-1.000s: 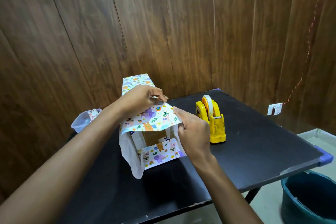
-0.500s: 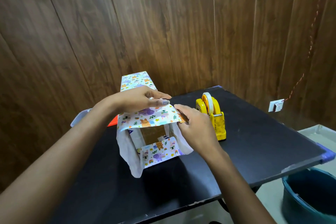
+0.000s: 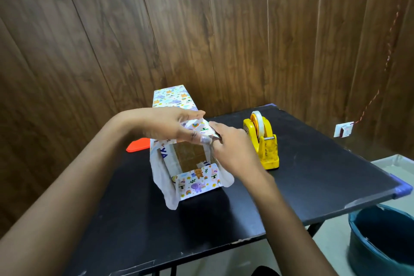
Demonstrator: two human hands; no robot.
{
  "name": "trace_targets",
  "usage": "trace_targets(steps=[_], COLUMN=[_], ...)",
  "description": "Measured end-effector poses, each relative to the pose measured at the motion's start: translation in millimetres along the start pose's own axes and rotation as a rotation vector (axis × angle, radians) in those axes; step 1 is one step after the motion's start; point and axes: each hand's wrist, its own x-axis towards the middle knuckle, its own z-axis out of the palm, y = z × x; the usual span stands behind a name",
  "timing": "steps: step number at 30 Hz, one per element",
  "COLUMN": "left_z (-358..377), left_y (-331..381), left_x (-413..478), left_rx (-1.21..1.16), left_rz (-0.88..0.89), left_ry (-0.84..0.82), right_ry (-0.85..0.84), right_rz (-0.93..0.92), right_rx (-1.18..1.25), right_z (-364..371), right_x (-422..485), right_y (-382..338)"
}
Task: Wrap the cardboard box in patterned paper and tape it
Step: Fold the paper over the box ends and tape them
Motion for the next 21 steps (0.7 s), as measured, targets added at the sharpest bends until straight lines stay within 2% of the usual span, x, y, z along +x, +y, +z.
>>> trace_targets(steps=[3, 5, 7, 9, 12, 15, 17, 21], left_z=[8.8, 23.3, 39.8, 54.0, 67.1, 71.3, 73.2, 79.2], left_y=[-2.8, -1.0, 8.7, 20.9, 30.7, 24.2, 19.8, 14.0], left_x=[-11.1, -11.5, -9.2, -8.0, -5.9, -6.7, -4.6, -4.0], left_rx=[0.041, 0.176, 0.451, 0.631, 0.773, 0.804, 0.751, 0.773], left_rz=[-0.069, -0.092, -0.109, -0.109, -0.147, -0.016, 0.041, 0.051], left_ry=[-0.011, 0.044, 0.219, 0.422, 0.588, 0.846, 0.908, 0.886], right_ry=[-0.296, -0.326, -0.249, -0.172, -0.153, -0.057, -0.012, -0.157], right_rz=[0.005, 0.097, 0.212, 0.293, 0.277, 0.266, 0.266, 0.254], right_rx=[0.367, 0.624, 0.828, 0.875, 0.767, 0.739, 0.729, 0.821], right_z=[-20.0, -28.3, -27.0, -20.4, -13.0, -12.7, -13.0, -8.2], right_x=[-1.3, 1.0, 12.0, 23.0, 34.0, 40.2, 41.2, 27.7], right_y=[8.1, 12.5, 13.8, 12.1, 8.8, 8.3, 10.6, 20.1])
